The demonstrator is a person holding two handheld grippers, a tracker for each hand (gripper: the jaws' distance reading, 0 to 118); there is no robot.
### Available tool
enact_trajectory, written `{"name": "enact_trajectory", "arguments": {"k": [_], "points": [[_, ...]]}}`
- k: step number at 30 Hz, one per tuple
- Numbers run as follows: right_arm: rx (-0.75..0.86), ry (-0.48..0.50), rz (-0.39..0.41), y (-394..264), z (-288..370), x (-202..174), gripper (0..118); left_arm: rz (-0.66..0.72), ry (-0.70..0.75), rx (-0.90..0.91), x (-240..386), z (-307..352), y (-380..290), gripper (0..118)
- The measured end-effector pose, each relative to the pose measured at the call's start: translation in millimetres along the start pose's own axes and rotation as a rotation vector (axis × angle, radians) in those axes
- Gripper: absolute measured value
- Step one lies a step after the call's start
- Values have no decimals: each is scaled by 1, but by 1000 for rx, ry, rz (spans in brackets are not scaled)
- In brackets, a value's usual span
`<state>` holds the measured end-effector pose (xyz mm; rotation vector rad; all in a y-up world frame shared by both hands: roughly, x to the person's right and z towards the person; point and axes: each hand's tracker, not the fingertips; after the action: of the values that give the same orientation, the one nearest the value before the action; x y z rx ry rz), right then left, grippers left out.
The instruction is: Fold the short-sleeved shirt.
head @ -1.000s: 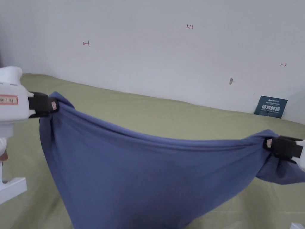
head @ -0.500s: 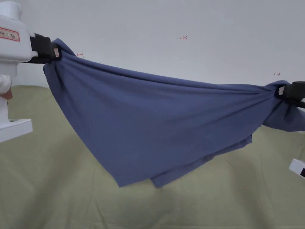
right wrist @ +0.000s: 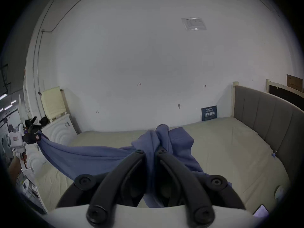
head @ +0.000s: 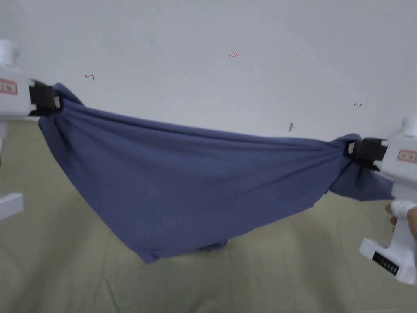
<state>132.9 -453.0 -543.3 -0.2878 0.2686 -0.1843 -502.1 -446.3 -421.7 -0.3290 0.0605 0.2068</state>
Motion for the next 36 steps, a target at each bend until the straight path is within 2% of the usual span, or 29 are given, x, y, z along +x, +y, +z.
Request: {"name": "enact_trajectory", "arguments": {"k": [6, 8, 13, 18, 22, 23, 24, 25, 26, 27, 28, 29, 31, 36], "points": [[-88, -10, -1, -81, 30, 16, 7, -1, -13, -113, -16, 36, -104, 3], [-129, -25, 0, -111, 46, 22, 7, 50, -39, -159, -23, 50, -140, 3], [-265, -45, -56, -187, 85, 51, 7, 156, -46, -277, -40, 76, -224, 3], [-490, -98, -50, -242, 114, 59, 7, 233, 11, -439, -44, 109, -280, 3], [-526, -103, -88, -261, 127, 59, 7, 306, 33, -510, -44, 131, -305, 4], [-536, -103, -84, -262, 130, 56, 7, 301, 37, -514, -41, 137, -307, 12], [-542, -107, -80, -263, 132, 54, 8, 305, 40, -524, -40, 140, -310, 29], [-546, -104, -81, -263, 134, 53, 16, 295, 49, -529, -39, 144, -309, 55], [-560, -98, -81, -262, 135, 52, 50, 294, 62, -551, -38, 147, -308, 92], [-568, -96, -77, -260, 140, 49, 81, 303, 56, -552, -38, 150, -309, 101], [-571, -88, -73, -257, 143, 45, 100, 307, 48, -542, -38, 155, -308, 101], [-570, -53, -66, -253, 148, 41, 105, 319, 15, -486, -36, 161, -307, 101], [-465, -21, -26, -240, 167, 25, 104, 283, -3, -385, -24, 176, -297, 101], [-256, -71, 166, -225, 212, -33, 101, 2, 117, -100, 27, 226, -288, 99]]}}
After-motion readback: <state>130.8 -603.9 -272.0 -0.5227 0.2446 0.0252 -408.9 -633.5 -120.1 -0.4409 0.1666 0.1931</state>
